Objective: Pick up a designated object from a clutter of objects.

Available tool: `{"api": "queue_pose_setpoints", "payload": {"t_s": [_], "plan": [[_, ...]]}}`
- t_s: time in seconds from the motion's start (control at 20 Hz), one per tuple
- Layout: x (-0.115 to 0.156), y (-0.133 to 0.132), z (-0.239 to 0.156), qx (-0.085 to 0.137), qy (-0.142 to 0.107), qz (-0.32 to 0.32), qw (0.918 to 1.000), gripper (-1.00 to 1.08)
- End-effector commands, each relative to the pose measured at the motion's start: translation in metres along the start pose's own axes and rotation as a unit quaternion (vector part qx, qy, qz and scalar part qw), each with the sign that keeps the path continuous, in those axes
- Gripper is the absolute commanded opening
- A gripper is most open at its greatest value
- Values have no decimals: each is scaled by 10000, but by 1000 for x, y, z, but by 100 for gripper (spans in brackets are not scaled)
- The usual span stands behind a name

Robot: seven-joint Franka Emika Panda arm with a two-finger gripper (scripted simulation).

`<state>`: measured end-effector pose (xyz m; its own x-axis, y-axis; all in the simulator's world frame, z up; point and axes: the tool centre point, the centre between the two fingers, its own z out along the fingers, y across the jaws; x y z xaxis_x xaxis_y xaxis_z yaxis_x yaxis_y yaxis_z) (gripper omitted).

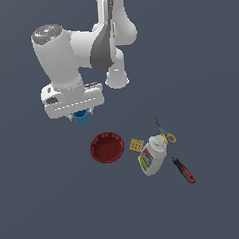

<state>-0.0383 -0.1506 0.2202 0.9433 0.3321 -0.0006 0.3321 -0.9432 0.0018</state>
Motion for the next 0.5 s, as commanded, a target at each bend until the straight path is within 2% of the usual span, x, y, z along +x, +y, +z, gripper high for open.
{"api": "queue_pose_setpoints", "payload": {"t_s": [0.0, 0.45], "plan": [[8, 9, -23, 1, 1, -3, 10000, -100], [36, 39, -91, 5, 2, -8, 10000, -100]]}}
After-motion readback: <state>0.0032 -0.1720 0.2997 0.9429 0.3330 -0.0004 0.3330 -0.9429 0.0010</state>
